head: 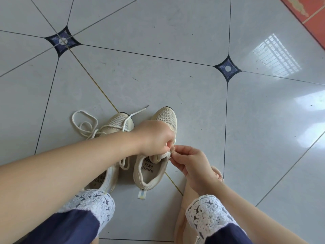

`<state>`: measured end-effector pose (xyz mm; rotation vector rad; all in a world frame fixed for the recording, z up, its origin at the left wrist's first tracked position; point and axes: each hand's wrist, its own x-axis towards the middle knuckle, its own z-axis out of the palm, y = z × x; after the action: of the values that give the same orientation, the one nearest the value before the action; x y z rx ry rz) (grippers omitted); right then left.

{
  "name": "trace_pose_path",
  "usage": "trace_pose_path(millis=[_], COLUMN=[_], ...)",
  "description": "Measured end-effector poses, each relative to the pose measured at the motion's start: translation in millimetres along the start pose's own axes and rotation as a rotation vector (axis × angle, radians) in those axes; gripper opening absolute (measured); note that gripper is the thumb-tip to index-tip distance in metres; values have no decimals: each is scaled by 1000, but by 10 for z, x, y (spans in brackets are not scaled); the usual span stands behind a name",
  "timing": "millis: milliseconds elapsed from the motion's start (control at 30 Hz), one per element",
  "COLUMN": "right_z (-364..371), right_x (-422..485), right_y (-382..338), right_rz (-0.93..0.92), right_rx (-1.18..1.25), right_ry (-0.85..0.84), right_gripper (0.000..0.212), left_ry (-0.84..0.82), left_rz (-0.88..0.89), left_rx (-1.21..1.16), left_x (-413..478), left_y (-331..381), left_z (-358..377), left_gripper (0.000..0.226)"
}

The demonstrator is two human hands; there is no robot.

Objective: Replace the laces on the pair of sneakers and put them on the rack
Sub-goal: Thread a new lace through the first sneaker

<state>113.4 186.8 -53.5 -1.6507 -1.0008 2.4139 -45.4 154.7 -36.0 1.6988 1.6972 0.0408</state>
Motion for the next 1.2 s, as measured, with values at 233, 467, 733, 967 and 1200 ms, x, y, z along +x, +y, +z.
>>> trace_pose_path(millis=[233, 467, 733, 967, 1200], right_z=[37, 75, 63, 11, 35], right_x=[-42, -48, -69, -79, -51], right_y=[47, 39, 69, 88, 124], right_rz=[-2, 23, 16, 30, 128], right_rx=[-25, 30, 95, 128, 294], right_ry=[-54, -57, -45, -82, -79], right_gripper=[13, 23, 13, 19, 14], left_ry=[-68, 37, -8, 1, 129], left_rz=[50, -16, -88, -110, -188], left_rx=[145, 40, 56, 21, -323], left_x=[-44, -143, -132, -105, -212], left_y=[4, -10, 48, 44, -2], left_z=[29, 106, 105, 138, 296], left_gripper=[13, 10, 12, 11, 7])
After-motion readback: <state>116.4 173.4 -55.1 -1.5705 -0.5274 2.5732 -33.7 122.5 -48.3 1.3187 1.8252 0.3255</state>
